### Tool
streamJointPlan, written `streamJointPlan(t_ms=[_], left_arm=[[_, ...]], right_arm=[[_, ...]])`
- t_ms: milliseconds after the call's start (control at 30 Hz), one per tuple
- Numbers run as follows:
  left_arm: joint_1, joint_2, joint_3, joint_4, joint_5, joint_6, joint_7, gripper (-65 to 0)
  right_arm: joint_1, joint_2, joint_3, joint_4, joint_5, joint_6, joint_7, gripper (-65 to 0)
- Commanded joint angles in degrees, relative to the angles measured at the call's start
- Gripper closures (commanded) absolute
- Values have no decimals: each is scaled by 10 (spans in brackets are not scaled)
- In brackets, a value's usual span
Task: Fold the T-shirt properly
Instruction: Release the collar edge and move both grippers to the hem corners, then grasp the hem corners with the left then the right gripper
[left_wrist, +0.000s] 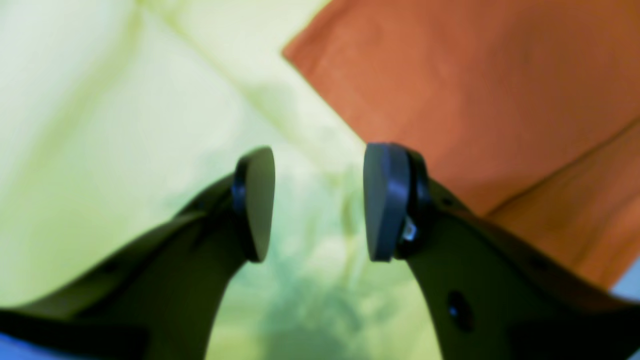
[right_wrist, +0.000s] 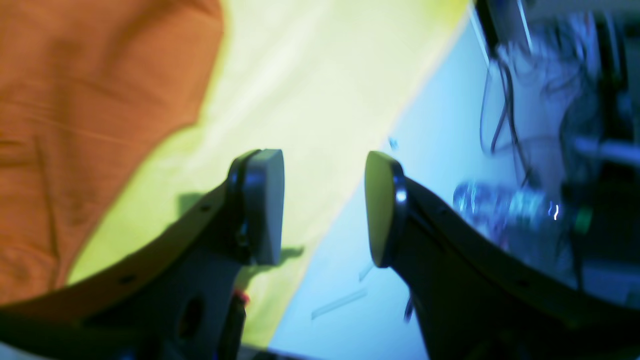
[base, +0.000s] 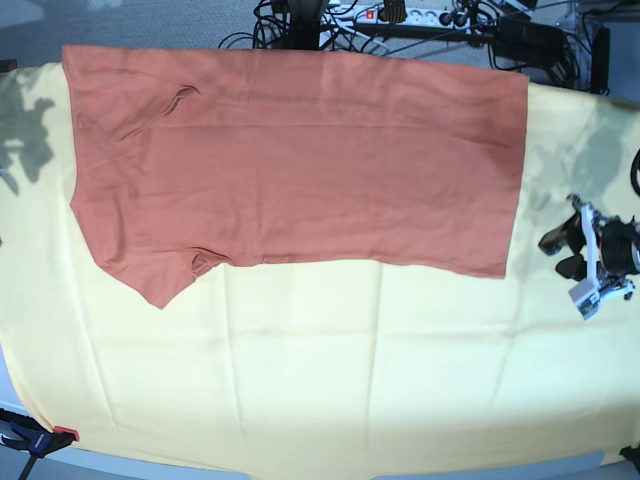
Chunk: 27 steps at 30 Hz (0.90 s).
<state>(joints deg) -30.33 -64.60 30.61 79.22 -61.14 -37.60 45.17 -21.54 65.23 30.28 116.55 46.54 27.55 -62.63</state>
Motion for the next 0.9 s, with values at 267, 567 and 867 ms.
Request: streamJointPlan(t_ms=[267,567,867], left_arm=[[-64,119,-57,-312,-209,-24,80,-359],[-63,194,-56,-342,-223,-24,162,-361],[-64,238,-56,-342,-223,-24,196,-360]], right_arm=[[5,11,9,-105,1,-6,18,-287],[5,11,10,-125,1,-8,27,-287],[6,-31,10,-125,45,10,37,-287]])
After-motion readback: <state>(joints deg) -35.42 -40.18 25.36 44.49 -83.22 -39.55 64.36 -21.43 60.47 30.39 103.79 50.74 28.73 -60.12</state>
